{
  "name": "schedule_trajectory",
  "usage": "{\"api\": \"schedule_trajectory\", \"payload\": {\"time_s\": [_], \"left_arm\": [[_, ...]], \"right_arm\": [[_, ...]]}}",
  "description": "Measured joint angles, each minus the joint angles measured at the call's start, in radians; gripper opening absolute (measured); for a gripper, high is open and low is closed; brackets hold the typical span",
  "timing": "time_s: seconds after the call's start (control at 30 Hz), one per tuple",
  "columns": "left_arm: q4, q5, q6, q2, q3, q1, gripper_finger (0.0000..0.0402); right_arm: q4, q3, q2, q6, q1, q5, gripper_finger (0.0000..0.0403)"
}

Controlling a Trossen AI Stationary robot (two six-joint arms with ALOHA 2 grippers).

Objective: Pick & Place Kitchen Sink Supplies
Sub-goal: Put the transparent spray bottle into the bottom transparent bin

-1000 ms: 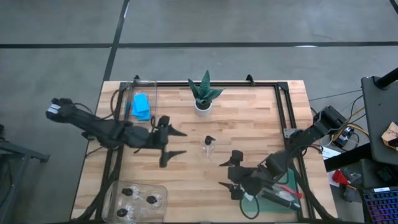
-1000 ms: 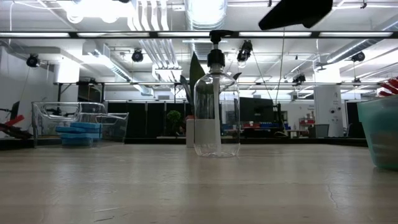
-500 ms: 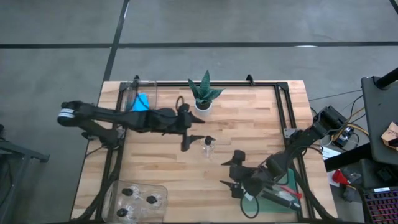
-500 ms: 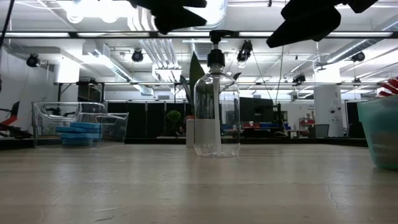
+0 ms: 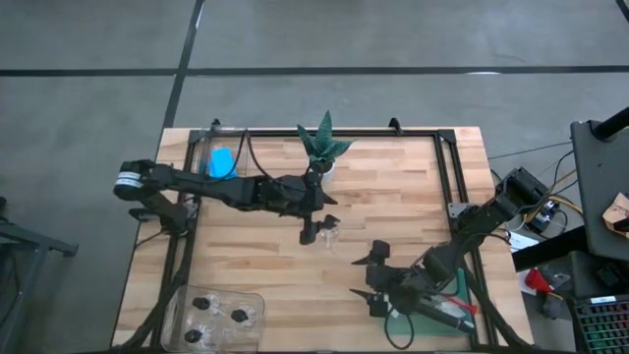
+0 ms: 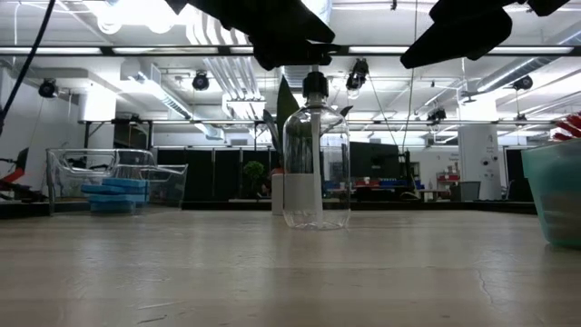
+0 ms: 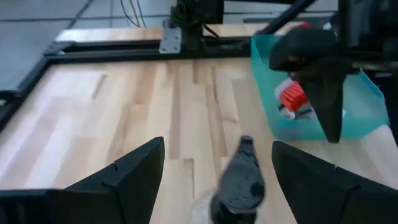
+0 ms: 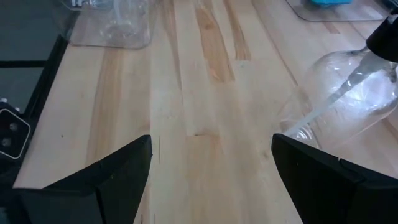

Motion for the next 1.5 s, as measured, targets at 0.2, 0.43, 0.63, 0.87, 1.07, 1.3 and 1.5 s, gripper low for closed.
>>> {"api": "schedule_trajectory", "payload": {"time_s": [0.2, 0.43, 0.63, 0.87, 1.07, 1.3, 1.5], "left_arm": [[-0.006, 0.055, -0.019, 0.023, 0.0, -0.001, 0.0278], [-0.008, 0.057, -0.027, 0.033, 0.0, -0.001, 0.0226], [-0.009, 0.061, -0.04, 0.027, 0.0, -0.001, 0.0135], [-0.013, 0.066, -0.042, 0.027, 0.0, -0.001, 0.0079], [-0.022, 0.088, -0.084, 0.01, -0.001, -0.001, 0.0079], [-0.087, 0.146, -0.15, -0.133, -0.002, -0.023, 0.0079], [-0.214, 0.144, -0.246, -0.319, -0.002, -0.08, 0.0079]], "right_arm": [[0.005, 0.0, 0.0, 0.0, 0.0, 0.003, 0.0325], [0.01, 0.0, 0.0, 0.0, 0.0, 0.003, 0.0325], [0.011, -0.002, 0.0, 0.0, 0.0, 0.003, 0.0325], [0.014, -0.013, 0.0, 0.004, 0.0, 0.003, 0.0325], [0.016, -0.013, 0.0, 0.005, -0.001, 0.026, 0.0325], [0.015, -0.013, 0.0, -0.006, -0.001, 0.029, 0.0325], [0.016, -0.014, 0.0, -0.035, -0.001, 0.09, 0.0325]]}}
